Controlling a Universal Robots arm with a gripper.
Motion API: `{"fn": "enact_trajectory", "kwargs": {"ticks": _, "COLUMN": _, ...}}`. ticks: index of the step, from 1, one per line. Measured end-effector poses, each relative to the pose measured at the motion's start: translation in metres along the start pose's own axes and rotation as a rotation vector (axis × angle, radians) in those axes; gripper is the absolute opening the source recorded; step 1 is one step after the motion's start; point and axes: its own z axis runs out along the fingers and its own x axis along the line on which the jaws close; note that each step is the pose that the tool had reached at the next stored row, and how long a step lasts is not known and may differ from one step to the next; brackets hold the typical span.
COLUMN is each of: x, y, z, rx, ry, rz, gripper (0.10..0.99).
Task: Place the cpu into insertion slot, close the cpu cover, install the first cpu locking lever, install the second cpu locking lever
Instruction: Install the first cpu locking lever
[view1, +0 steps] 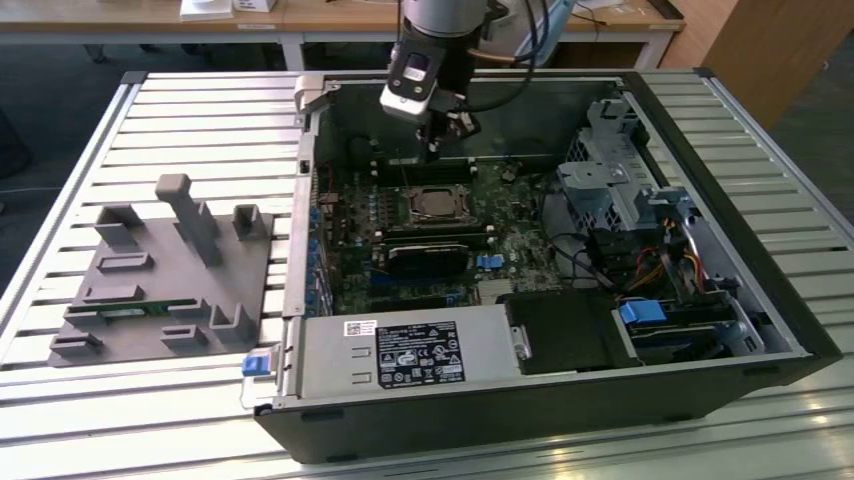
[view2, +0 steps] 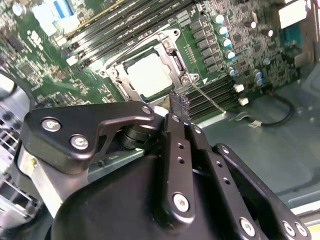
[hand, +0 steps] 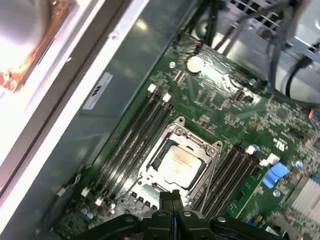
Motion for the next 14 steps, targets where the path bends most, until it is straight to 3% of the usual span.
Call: {"fn": "enact_trajectory", "kwargs": {"ticks": 14, "x": -0.0001, "y": 0.0000, "z": 0.0015, "rx": 0.009, "ry": 0.0023, "rz": -0.226, "gripper": 0.102}}
